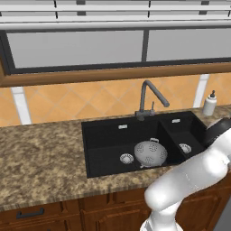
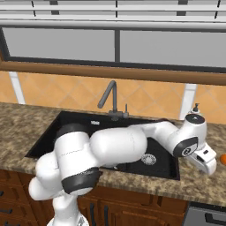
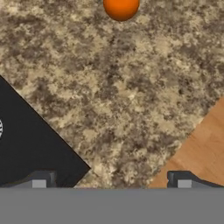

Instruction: Put the colander in the sink, put the orange in the colander, and turn on the sink faucet and pour water over the colander.

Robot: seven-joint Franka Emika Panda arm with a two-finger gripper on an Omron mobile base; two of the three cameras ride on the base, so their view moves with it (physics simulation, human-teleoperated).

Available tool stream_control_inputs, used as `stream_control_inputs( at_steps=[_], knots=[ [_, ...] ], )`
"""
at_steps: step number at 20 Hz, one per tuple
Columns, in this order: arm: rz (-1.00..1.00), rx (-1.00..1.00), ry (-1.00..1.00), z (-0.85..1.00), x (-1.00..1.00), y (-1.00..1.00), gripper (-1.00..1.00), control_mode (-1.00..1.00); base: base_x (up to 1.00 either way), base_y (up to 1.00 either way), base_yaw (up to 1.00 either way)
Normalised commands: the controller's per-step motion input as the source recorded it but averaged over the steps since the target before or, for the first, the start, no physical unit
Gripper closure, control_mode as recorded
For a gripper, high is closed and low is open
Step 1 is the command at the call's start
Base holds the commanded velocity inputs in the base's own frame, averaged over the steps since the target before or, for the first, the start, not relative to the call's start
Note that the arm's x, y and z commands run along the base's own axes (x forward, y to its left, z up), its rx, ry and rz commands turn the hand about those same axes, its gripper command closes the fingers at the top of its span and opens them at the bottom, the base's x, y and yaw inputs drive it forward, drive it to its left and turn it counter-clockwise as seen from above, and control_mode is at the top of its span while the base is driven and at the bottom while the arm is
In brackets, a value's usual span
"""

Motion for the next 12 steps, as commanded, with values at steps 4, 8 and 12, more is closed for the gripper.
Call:
stream_control_inputs(
  at_steps=[4, 8, 12],
  knots=[
    [0.0, 0.01, 0.0, 0.0, 0.43, -0.62, -1.0, -1.0, 0.0, 0.0, 0.0],
    [0.0, 0.0, 0.0, 0.0, 0.15, -0.61, -1.0, -1.0, 0.0, 0.0, 0.0],
    [0.0, 0.0, 0.0, 0.0, 0.11, -0.57, -1.0, -1.0, 0.0, 0.0, 0.0]
  ],
)
